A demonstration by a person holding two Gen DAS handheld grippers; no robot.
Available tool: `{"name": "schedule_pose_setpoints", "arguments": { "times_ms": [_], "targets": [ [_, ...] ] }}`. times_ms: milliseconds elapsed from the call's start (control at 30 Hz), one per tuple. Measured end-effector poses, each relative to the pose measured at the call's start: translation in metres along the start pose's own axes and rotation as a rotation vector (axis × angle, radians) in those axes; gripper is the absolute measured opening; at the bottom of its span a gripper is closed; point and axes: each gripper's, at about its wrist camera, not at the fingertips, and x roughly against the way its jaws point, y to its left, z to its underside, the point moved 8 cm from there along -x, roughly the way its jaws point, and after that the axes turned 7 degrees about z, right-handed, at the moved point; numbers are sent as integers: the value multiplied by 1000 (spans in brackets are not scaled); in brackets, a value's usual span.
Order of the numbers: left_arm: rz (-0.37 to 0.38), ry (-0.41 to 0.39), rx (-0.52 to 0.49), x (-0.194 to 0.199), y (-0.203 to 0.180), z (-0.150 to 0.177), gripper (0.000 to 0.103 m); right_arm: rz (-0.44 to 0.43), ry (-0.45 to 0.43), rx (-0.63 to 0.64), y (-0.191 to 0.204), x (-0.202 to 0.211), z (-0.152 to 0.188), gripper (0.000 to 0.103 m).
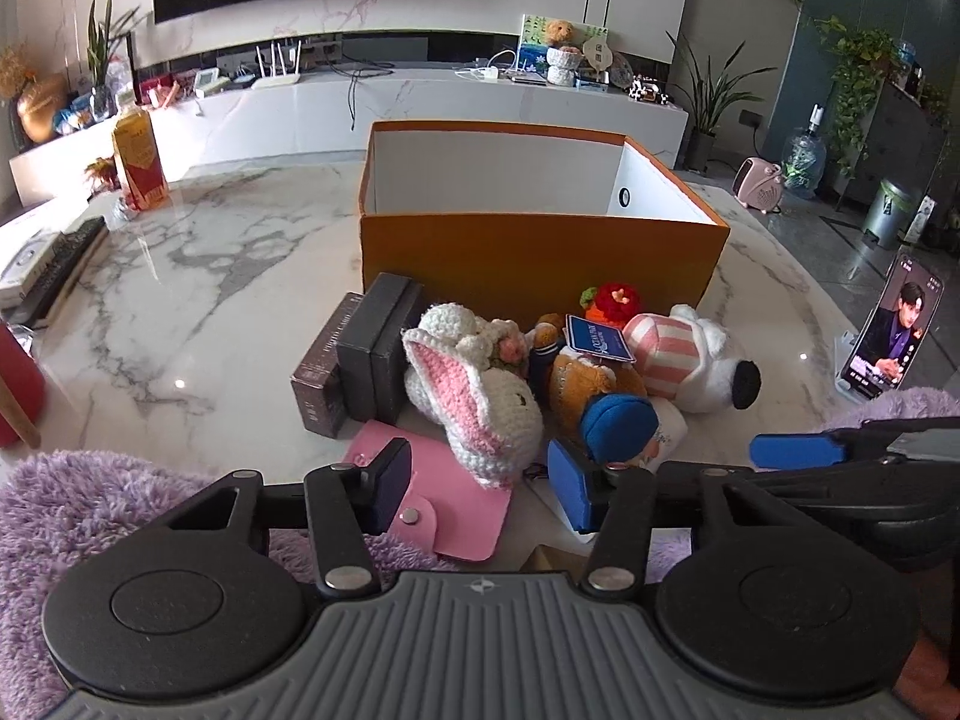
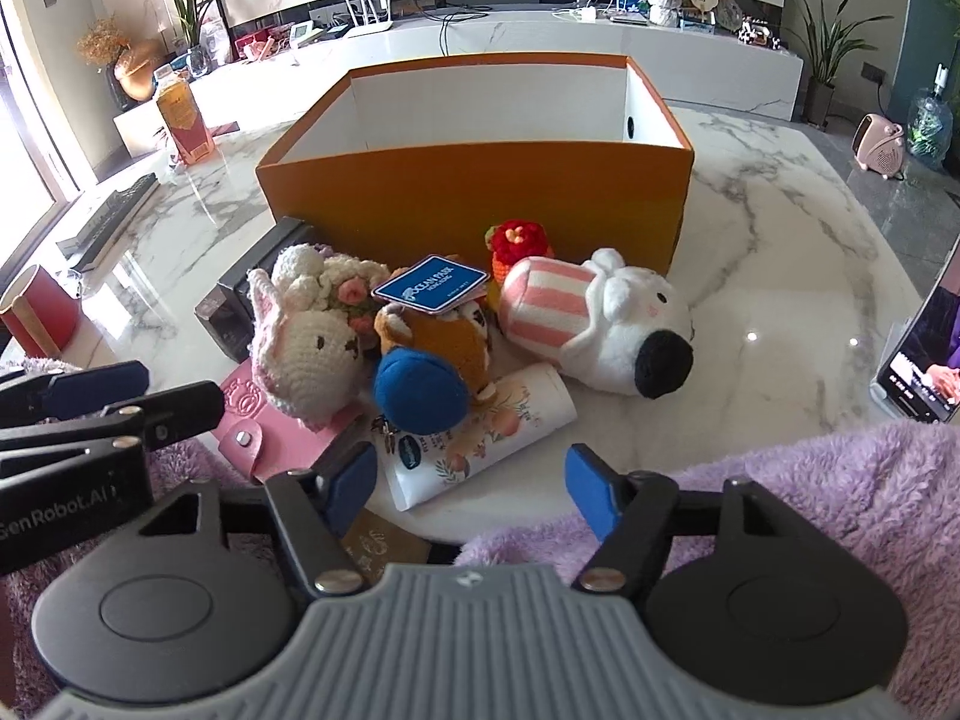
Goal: Organize objects
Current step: 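Grasp the knitted bunny with the left tool while the right tool grasps the tagged bear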
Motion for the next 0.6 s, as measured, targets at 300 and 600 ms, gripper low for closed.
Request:
{"name": "schedule_pose_setpoints", "arguments": {
  "times_ms": [300,600],
  "targets": [
    [68,77,106,-33,13,-24,59,-46,30,10,13,-21,-19,63],
    [104,194,199,-74,24,-23,60,-53,66,43,26,-54,-28,72]
  ]
}}
